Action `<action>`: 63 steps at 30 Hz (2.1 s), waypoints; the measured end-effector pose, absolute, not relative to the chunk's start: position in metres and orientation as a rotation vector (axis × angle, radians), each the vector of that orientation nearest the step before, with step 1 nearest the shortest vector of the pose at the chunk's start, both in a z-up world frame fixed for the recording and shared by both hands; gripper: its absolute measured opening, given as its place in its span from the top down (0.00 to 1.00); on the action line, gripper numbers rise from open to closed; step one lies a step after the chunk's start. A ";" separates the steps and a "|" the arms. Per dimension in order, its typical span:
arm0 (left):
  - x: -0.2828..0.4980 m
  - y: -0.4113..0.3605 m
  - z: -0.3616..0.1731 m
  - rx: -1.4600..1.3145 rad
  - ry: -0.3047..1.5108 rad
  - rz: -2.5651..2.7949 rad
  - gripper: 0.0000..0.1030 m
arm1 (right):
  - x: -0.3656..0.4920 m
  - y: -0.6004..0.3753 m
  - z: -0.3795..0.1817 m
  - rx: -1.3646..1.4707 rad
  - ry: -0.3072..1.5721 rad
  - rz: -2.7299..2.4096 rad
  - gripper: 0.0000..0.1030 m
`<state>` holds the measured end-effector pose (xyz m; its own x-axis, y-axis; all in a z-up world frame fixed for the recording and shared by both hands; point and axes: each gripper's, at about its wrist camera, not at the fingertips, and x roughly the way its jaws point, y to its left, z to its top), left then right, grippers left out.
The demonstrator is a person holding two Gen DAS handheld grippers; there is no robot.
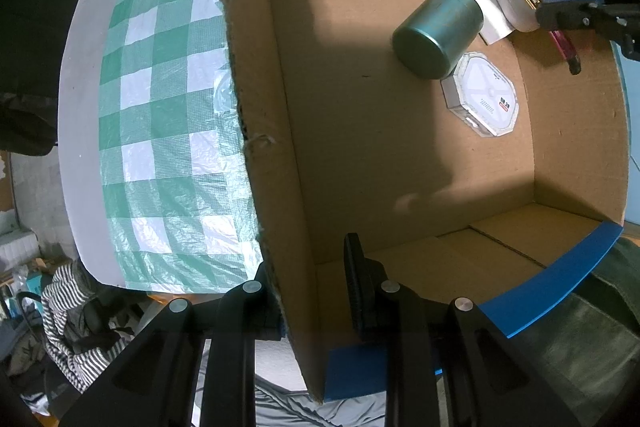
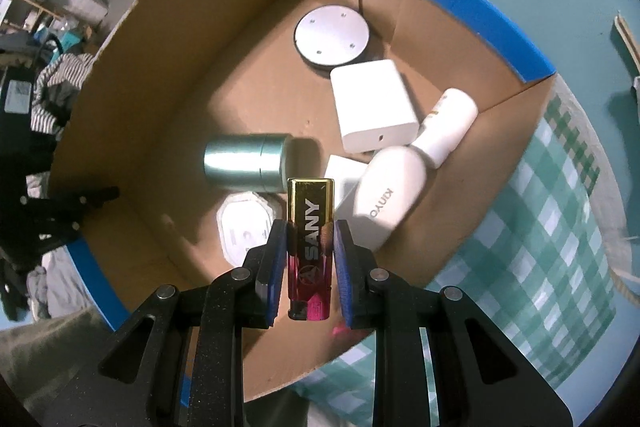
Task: Organize rigid objects
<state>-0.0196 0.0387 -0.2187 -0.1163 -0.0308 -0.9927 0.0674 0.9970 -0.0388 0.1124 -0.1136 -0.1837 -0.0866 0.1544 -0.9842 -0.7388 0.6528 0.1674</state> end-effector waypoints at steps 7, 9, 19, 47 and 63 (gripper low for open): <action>-0.019 0.036 -0.217 0.037 1.686 -0.083 0.78 | 0.113 -0.115 -0.184 -0.507 1.468 0.823 0.79; -0.019 0.034 -0.216 0.038 1.686 -0.082 0.78 | 0.112 -0.115 -0.184 -0.513 1.465 0.827 0.74; -0.017 0.030 -0.209 0.038 1.676 -0.072 0.78 | 0.099 -0.109 -0.180 -0.521 1.412 0.849 0.50; 0.040 -0.004 -0.027 0.008 1.260 0.008 0.14 | 0.119 -0.227 -0.004 -0.119 1.111 0.382 0.26; 0.045 -0.030 0.053 0.008 1.068 -0.010 0.01 | 0.096 -0.272 0.044 -0.077 0.942 0.226 0.26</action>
<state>0.0450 -0.0304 0.0532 0.4814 -0.0049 -0.8765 0.0123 0.9999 0.0011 0.0961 -0.2718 0.0438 0.5667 0.1588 -0.8085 -0.2259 0.9736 0.0330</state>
